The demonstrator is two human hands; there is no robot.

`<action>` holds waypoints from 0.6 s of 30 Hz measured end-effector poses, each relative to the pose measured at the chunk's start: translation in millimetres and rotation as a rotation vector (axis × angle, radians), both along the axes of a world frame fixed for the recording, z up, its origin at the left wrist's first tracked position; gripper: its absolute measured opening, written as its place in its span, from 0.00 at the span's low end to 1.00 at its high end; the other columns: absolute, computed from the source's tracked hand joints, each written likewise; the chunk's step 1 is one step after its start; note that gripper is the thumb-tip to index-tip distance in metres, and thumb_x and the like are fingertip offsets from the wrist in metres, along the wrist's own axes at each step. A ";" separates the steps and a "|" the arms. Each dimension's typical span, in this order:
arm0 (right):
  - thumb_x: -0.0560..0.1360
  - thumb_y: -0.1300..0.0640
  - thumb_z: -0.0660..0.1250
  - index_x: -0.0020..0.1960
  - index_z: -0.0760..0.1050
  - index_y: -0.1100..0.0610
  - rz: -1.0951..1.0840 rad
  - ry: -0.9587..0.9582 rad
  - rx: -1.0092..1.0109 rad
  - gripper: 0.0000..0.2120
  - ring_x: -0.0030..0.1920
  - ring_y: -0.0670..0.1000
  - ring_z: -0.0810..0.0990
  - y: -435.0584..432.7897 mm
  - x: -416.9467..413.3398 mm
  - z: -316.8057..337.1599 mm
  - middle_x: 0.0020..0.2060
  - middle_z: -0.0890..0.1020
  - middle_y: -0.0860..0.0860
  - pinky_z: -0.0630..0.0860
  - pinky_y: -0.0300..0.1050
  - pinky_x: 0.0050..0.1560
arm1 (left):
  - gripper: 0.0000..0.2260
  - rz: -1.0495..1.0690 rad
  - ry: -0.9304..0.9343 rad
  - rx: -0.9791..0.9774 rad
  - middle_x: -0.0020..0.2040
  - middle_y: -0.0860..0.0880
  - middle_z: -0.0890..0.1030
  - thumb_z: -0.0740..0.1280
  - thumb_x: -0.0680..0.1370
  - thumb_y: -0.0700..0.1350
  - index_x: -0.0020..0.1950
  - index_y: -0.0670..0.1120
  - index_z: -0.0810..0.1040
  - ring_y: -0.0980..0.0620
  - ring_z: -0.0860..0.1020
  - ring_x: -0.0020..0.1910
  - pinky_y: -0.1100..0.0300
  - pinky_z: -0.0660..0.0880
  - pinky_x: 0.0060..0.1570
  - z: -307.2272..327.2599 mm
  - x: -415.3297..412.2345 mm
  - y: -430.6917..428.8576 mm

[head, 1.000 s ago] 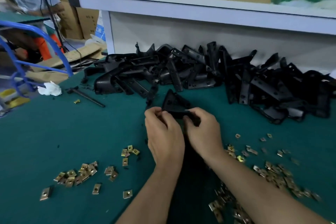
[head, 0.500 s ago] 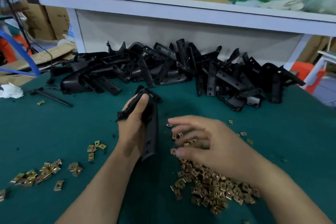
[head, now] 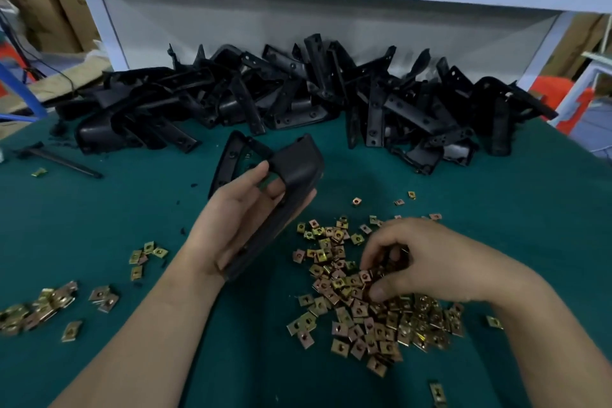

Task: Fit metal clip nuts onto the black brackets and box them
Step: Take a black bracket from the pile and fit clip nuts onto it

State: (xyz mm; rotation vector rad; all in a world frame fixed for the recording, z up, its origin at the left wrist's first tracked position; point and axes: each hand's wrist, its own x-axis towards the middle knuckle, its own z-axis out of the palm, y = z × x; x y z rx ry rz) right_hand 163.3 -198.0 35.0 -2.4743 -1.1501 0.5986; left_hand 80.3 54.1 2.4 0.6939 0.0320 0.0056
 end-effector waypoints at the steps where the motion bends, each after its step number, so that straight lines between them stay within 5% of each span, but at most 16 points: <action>1: 0.67 0.40 0.79 0.48 0.81 0.36 0.003 0.014 0.020 0.12 0.50 0.33 0.76 0.4 0.9 -1.0 0.49 0.79 0.31 0.72 0.31 0.44 | 0.22 0.030 0.010 0.000 0.63 0.39 0.82 0.61 0.83 0.50 0.73 0.40 0.68 0.44 0.79 0.67 0.54 0.79 0.58 -1.1 0.1 0.2; 4: 0.71 0.44 0.77 0.44 0.83 0.40 -0.032 0.041 0.105 0.04 0.47 0.38 0.80 -0.1 2.8 -2.7 0.44 0.82 0.34 0.76 0.35 0.45 | 0.22 0.111 0.054 0.035 0.43 0.48 0.84 0.62 0.83 0.55 0.70 0.41 0.71 0.44 0.82 0.62 0.54 0.79 0.56 -3.7 0.8 1.0; 7: 0.74 0.49 0.76 0.43 0.82 0.43 -0.045 0.032 0.193 0.03 0.44 0.40 0.80 -1.6 3.5 -5.0 0.42 0.83 0.38 0.74 0.33 0.41 | 0.22 0.133 0.121 0.275 0.49 0.51 0.83 0.61 0.82 0.61 0.61 0.44 0.80 0.50 0.82 0.55 0.55 0.75 0.56 -3.2 3.1 1.4; 10: 0.75 0.52 0.74 0.45 0.80 0.45 -0.067 0.074 0.326 0.04 0.45 0.43 0.82 -1.1 3.1 -6.9 0.42 0.84 0.42 0.78 0.39 0.46 | 0.11 0.135 0.080 0.345 0.37 0.52 0.71 0.63 0.81 0.55 0.43 0.50 0.69 0.55 0.76 0.39 0.61 0.77 0.44 0.1 4.5 -5.2; 15: 0.76 0.54 0.73 0.49 0.84 0.48 -0.096 0.144 0.463 0.03 0.47 0.43 0.83 2.8 3.5 -8.8 0.44 0.86 0.42 0.78 0.38 0.53 | 0.06 0.084 0.014 0.274 0.32 0.54 0.73 0.64 0.78 0.49 0.48 0.50 0.69 0.56 0.78 0.35 0.64 0.79 0.41 2.3 0.9 -13.7; 18: 0.77 0.57 0.71 0.51 0.84 0.50 -0.103 0.170 0.498 0.05 0.48 0.44 0.83 5.2 2.4 -9.8 0.44 0.86 0.43 0.78 0.37 0.52 | 0.06 0.111 -0.001 0.336 0.35 0.52 0.75 0.65 0.79 0.49 0.46 0.49 0.79 0.55 0.78 0.37 0.64 0.79 0.43 3.6 0.4 -17.1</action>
